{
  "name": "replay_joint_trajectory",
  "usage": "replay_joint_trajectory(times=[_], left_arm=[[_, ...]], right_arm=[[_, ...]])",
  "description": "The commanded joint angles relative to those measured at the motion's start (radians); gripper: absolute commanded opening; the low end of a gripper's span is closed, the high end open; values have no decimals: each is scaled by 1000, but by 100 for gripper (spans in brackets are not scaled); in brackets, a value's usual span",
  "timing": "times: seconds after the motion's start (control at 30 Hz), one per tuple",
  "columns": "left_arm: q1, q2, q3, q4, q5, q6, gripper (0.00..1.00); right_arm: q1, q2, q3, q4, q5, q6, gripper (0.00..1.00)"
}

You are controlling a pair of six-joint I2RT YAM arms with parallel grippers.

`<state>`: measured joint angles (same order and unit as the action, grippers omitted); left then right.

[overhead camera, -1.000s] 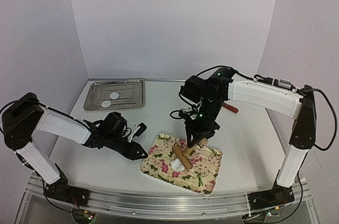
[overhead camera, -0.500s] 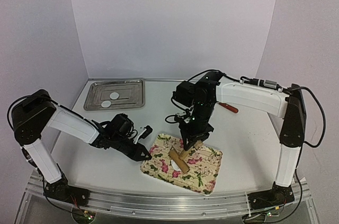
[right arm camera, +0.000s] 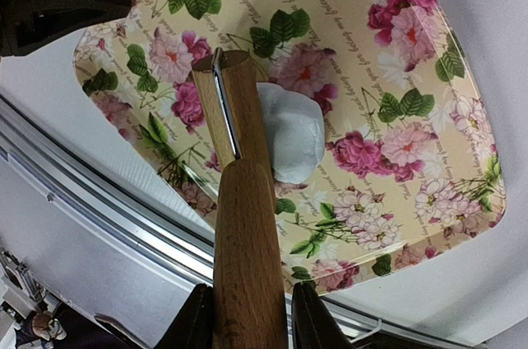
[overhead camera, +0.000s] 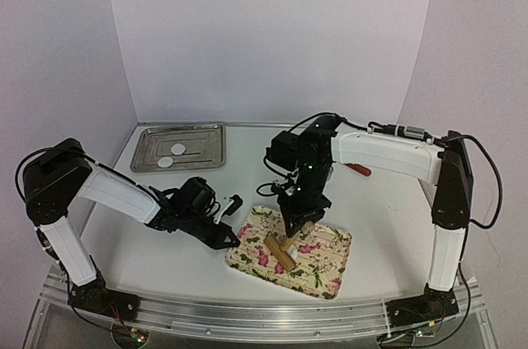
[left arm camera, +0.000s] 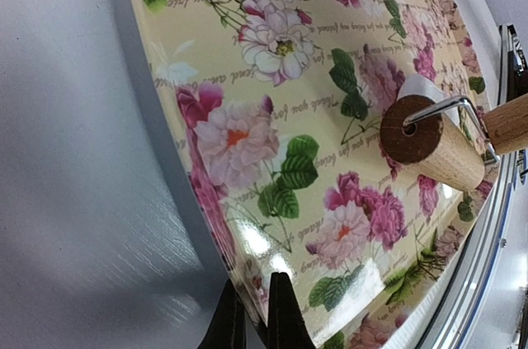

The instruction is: Roll out the dumpling wrappers from the dough

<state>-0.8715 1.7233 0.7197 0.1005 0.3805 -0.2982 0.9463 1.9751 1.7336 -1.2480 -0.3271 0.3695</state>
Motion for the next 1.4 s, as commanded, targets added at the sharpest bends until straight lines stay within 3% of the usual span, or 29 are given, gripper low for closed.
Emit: replay_joint_trajectory(times=[0.0, 0.2, 0.43, 0.6, 1.37], left_arm=[[-16, 24, 18, -68, -56, 30, 1], [-19, 25, 23, -78, -74, 33, 0], [-25, 29, 27, -84, -83, 36, 0], [-32, 32, 33, -86, -88, 40, 0], [-52, 35, 43, -94, -107, 44, 0]], right_arm=[[-7, 37, -10, -44, 153, 32, 0], [-6, -13, 20, -49, 145, 51, 0], [-6, -104, 47, -36, 23, 67, 0], [-7, -129, 74, -52, 46, 75, 0], [-6, 40, 51, -152, 205, 50, 0]])
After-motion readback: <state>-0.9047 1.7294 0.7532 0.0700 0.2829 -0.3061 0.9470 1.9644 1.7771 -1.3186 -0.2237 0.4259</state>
